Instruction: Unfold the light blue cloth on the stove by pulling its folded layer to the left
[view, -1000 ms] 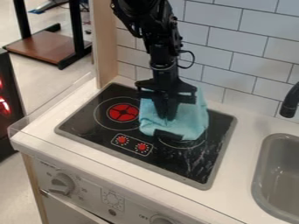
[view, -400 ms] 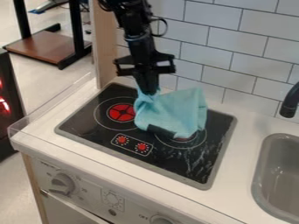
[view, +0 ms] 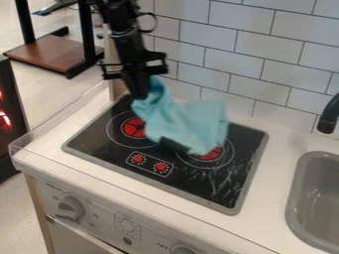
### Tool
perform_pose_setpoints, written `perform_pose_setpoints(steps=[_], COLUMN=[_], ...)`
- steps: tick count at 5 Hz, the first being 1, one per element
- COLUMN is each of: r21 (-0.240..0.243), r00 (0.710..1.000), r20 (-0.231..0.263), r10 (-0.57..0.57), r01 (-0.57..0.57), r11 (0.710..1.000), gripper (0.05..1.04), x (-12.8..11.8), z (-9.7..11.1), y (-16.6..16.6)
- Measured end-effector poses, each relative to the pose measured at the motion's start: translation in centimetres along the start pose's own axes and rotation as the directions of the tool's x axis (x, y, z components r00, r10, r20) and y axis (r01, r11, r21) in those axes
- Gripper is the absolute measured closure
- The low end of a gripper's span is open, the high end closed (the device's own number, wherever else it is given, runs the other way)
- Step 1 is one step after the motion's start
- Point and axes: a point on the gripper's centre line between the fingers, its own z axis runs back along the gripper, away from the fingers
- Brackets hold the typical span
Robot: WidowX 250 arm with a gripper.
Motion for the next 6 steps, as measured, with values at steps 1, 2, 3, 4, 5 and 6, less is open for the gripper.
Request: perform_pose_setpoints(steps=[1,2,3,4,5,6], r21=[0.043,0.090,0.121,0.144,0.134,0.134], r00=[0.998,0.997,0.990,0.976,0.972,0.972], r20=[0.009,-0.049,-0.095,-0.081,-0.081,-0.081], r10=[0.055,0.055,0.102,0.200,0.223,0.221], r01=[-0.056,-0.050,-0.090,-0.187,-0.211,-0.209], r11=[0.998,0.995,0.989,0.972,0.968,0.969], gripper=[1.032,1.032,1.008,0.851,0.628,0.352], x=[0.2,-0.6,-1.5,-2.5,-3.0,-3.0], z=[0.3,-1.9,-3.8,-4.5,-4.6,-4.1], y=[2.7,4.0,5.6,6.6,6.4,6.4])
